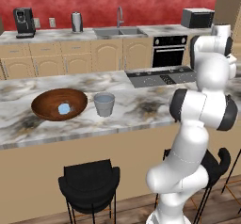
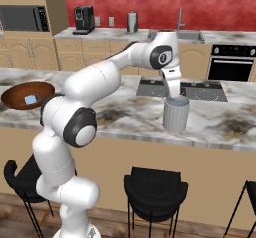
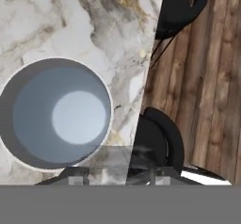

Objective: There are four ice cubes in the ice bowl. Place two ice cubes in each glass of water.

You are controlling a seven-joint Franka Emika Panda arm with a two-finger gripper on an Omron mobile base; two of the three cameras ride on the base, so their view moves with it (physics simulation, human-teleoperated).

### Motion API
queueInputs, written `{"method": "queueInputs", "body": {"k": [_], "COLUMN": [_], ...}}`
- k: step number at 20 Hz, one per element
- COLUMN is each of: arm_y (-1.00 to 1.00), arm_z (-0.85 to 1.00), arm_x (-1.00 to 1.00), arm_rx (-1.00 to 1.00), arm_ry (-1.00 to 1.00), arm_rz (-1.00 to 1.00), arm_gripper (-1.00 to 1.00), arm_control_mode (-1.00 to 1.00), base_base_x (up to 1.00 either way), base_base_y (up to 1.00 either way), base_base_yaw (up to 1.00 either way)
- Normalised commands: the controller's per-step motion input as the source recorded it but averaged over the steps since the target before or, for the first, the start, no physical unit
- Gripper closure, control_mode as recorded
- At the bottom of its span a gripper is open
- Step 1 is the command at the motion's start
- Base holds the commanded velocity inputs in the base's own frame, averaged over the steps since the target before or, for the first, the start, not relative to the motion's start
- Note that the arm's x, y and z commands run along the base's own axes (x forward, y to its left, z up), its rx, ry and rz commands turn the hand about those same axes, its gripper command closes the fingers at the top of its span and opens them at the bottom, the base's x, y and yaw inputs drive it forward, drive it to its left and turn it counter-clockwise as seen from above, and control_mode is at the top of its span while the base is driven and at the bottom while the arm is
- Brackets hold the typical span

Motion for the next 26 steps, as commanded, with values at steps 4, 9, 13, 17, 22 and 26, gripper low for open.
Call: {"method": "queueInputs", "body": {"k": [4, 9, 13, 17, 22, 26], "arm_y": [-0.16, -0.17, -0.19, -0.22, -0.17, -0.14], "arm_z": [-0.05, -0.10, -0.21, -0.25, -0.24, -0.08], "arm_x": [0.36, 0.37, 0.33, 0.11, 0.17, 0.18], "arm_rx": [0.05, 0.03, 0.01, 0.00, 0.00, 0.01], "arm_ry": [0.00, 0.00, 0.00, 0.00, 0.00, 0.00], "arm_rz": [0.08, 0.08, 0.08, 0.08, 0.07, 0.05], "arm_gripper": [1.00, 1.00, 1.00, 1.00, 1.00, 1.00], "arm_control_mode": [-1.00, -1.00, -1.00, -1.00, -1.00, -1.00], "base_base_x": [0.00, 0.00, 0.00, 0.00, 0.00, 0.00], "base_base_y": [0.00, 0.00, 0.00, 0.00, 0.00, 0.00], "base_base_yaw": [0.00, 0.00, 0.00, 0.00, 0.00, 0.00]}}
